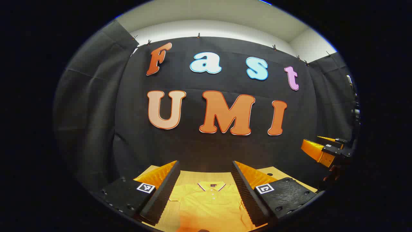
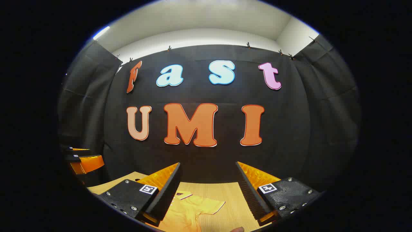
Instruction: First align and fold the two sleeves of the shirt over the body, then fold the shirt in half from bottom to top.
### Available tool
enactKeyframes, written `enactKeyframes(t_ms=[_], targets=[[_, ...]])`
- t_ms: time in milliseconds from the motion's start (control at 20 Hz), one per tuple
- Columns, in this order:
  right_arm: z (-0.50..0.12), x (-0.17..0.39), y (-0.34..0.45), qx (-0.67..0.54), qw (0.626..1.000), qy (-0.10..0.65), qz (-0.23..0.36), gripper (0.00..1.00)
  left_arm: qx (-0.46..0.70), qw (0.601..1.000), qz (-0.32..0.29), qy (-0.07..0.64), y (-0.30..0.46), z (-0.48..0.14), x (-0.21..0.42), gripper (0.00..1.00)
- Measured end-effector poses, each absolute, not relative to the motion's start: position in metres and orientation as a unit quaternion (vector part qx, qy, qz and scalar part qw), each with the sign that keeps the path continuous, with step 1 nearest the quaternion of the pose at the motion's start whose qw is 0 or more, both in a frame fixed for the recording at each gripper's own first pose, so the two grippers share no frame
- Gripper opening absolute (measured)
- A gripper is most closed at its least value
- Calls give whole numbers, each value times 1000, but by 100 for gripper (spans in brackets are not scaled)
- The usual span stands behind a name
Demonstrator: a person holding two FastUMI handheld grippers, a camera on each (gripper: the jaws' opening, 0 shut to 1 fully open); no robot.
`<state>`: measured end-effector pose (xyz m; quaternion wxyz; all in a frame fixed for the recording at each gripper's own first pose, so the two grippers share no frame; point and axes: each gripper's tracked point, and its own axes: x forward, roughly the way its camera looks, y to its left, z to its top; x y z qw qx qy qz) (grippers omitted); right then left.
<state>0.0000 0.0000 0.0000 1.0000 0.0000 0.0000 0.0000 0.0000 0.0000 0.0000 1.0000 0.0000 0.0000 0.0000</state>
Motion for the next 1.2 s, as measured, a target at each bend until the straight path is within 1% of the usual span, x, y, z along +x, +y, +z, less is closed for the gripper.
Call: enactKeyframes(t_ms=[300,350,450,500,600,700,750,800,850,900,950,1000,1050,1150,1200], targets=[[-8,16,9,-7,1000,14,11,100,5,1000,-7,-11,-6,8,16,98],[-10,20,16,1,1000,20,17,98,3,1000,-5,-15,-4,12,20,98],[-7,25,29,24,999,33,34,99,-9,1000,-3,-18,2,21,27,97],[2,25,31,27,999,22,35,100,-13,1000,-4,-26,2,32,29,98],[16,24,30,16,999,4,33,99,-18,999,4,-35,5,47,33,98],[12,18,35,5,999,11,39,98,-28,999,3,-47,6,58,28,98],[14,15,34,0,999,13,40,100,-32,998,1,-54,5,65,27,98],[16,14,32,-5,999,11,38,99,-33,998,0,-57,6,66,25,98],[18,13,27,-6,999,11,30,100,-31,998,-3,-53,5,66,24,95],[19,12,24,-2,1000,10,25,100,-25,998,-6,-53,2,67,22,95],[20,10,22,4,1000,9,19,98,-16,998,-6,-54,1,66,19,98],[19,9,20,5,1000,10,15,98,-4,998,-5,-62,1,67,14,95],[16,8,17,-1,1000,12,10,100,6,997,-9,-71,-2,68,11,97],[9,6,9,-15,1000,15,-2,100,16,998,-24,-58,-8,53,6,96],[5,6,7,-18,1000,19,-6,100,14,998,-27,-46,-8,44,6,97]])
